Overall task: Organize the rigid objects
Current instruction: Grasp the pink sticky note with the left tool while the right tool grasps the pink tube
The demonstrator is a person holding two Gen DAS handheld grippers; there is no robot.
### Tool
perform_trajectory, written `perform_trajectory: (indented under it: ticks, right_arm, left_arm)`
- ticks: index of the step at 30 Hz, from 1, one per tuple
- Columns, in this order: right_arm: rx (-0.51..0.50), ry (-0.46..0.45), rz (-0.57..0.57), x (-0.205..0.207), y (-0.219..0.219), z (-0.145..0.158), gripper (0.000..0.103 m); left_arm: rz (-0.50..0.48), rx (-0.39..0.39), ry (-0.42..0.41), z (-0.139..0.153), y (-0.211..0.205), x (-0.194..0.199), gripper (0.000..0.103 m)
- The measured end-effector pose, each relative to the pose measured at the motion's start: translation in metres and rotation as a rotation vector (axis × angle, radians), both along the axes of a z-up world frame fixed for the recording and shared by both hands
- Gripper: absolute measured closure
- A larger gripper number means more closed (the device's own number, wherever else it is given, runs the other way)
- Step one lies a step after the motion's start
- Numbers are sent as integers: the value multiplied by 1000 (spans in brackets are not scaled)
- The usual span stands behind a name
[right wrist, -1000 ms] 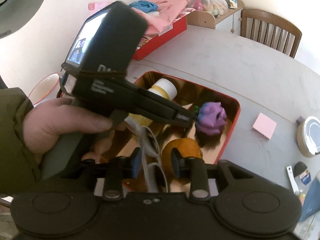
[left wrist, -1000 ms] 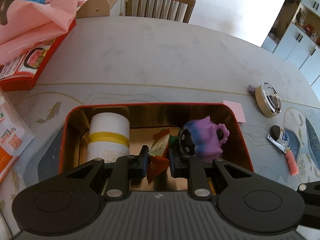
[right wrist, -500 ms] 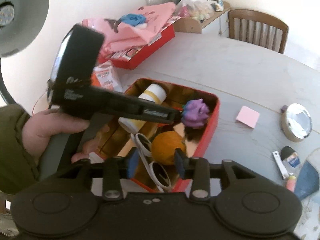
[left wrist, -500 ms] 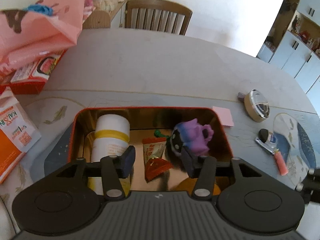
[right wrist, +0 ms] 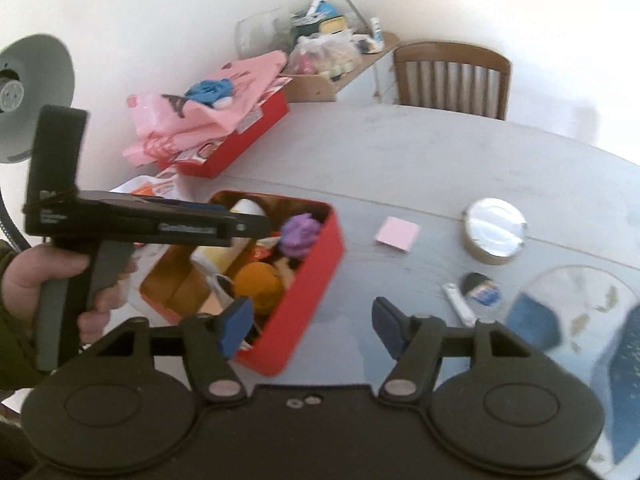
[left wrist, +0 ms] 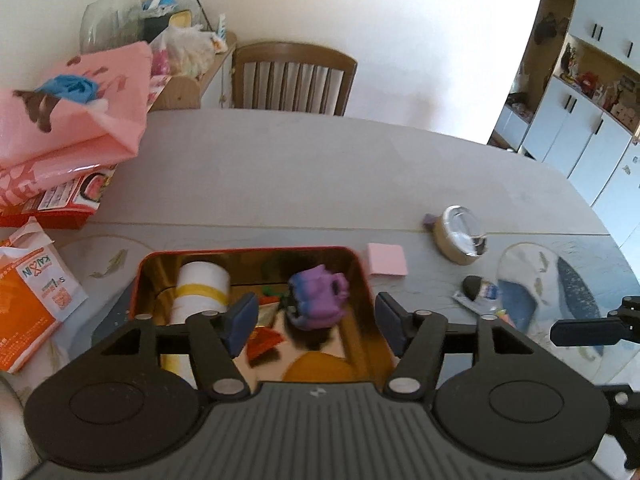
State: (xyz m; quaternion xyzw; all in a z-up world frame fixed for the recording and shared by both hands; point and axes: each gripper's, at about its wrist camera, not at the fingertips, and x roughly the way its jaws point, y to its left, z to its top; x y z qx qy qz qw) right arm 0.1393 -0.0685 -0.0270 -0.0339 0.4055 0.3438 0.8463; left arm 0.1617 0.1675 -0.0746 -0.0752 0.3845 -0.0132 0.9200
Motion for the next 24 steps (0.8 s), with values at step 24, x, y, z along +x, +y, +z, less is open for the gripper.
perform_trajectory:
  ticks: [24]
  right_arm:
    - [-134,-94,19,20,-96,-27,0]
  left_arm:
    - [73,22,-8,-2,-121,29,21]
